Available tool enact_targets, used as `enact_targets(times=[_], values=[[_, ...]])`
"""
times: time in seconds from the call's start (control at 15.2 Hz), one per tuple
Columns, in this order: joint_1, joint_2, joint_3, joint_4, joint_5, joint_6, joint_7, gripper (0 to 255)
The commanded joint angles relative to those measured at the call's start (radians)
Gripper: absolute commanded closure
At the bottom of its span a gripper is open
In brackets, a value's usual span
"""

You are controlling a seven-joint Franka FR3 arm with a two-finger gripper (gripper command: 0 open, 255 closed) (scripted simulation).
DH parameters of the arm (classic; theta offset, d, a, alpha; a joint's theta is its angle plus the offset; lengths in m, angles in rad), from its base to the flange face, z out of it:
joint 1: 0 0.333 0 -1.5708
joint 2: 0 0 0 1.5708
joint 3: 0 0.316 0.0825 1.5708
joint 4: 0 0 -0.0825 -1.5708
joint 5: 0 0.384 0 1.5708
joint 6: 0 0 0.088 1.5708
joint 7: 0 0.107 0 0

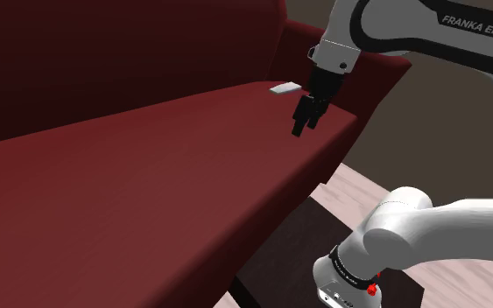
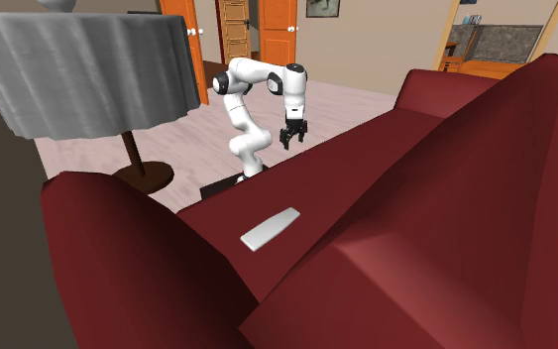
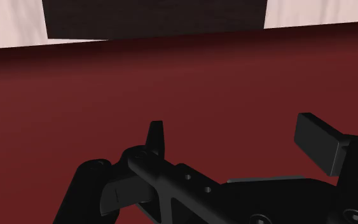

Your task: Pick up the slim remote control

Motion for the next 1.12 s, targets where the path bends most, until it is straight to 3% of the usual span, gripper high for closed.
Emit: enact_targets(times=[0.0,0.53,1.06], values=[[0.000,0.000,0.000,0.000,0.000,0.000,0.000,0],[-0.100,0.303,0.040,0.200,-0.009,0.113,0.250,0],[-0.181,0.578,0.034,0.445,-0.051,0.150,0.492,0]])
